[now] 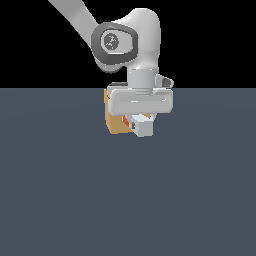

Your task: Insert the peg into the horizontal hole in a box.

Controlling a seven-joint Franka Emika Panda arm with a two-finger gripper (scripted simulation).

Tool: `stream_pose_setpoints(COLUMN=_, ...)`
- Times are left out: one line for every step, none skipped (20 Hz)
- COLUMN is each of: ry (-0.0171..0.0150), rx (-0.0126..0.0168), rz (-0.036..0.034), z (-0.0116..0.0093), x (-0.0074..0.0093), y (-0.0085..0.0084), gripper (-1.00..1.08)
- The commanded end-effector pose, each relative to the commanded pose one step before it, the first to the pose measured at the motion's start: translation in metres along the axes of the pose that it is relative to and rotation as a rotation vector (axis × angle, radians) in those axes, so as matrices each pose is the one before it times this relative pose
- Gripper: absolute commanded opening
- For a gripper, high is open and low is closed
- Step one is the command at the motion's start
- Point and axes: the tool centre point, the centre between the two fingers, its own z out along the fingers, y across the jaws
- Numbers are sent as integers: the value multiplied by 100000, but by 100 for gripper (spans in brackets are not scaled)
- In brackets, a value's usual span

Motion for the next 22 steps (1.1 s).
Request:
stream_pose_setpoints(ry=-90, rx=-362, rz=244, z=-229, x=-64, y=193, gripper=-100)
stream_pose_setpoints(ry=0, rx=0, rz=0, z=0, x=0, y=0, gripper=-100)
stream_pose_setpoints(ry=0, rx=0, rz=0, z=0, x=0, y=0, gripper=-100)
stream_pose_setpoints(ry=62, rx=397, rz=-71, z=221, x=36, y=-142, gripper=-100)
stream_pose_setpoints(ry=-10, rx=-160, rz=-24, z=-103, x=-11, y=71, gripper=-100)
stream_pose_setpoints(ry=-26, rx=-392, rz=-58, z=-253, x=-30, y=178, gripper=-100)
stream_pose_setpoints(ry=-11, rx=-160, rz=-24, z=-103, x=-12, y=71, gripper=-100)
stream_pose_setpoints(ry=0, rx=0, rz=0, z=0, x=0, y=0, gripper=-100)
stream_pose_setpoints(ry=0, rx=0, rz=0, z=0, x=0, y=0, gripper=-100)
stream_pose_setpoints(ry=0, rx=0, rz=0, z=0, x=0, y=0, gripper=-100)
stream_pose_setpoints(ry=48, rx=428, rz=14, z=236, x=12, y=-146, gripper=-100)
stream_pose_setpoints(ry=0, rx=0, rz=0, z=0, x=41, y=-5, gripper=-100)
stream_pose_setpoints(ry=0, rx=0, rz=0, z=1, x=127, y=-13, gripper=-100)
stream_pose_setpoints(ry=0, rx=0, rz=0, z=1, x=213, y=-18, gripper=-100)
stream_pose_setpoints(ry=0, rx=0, rz=0, z=2, x=299, y=-19, gripper=-100)
stream_pose_setpoints(ry=0, rx=-48, rz=-9, z=-29, x=390, y=-19, gripper=-100)
stream_pose_setpoints(ry=0, rx=0, rz=0, z=3, x=470, y=-11, gripper=-100)
stream_pose_setpoints(ry=-3, rx=-48, rz=-5, z=-29, x=558, y=-9, gripper=-100)
stream_pose_setpoints(ry=0, rx=0, rz=0, z=3, x=640, y=0, gripper=-100)
stream_pose_setpoints(ry=-5, rx=-49, rz=-3, z=-28, x=727, y=0, gripper=-100)
stream_pose_setpoints(ry=0, rx=0, rz=0, z=4, x=808, y=8, gripper=-100)
stream_pose_setpoints(ry=-7, rx=-69, rz=-3, z=-41, x=894, y=4, gripper=-100)
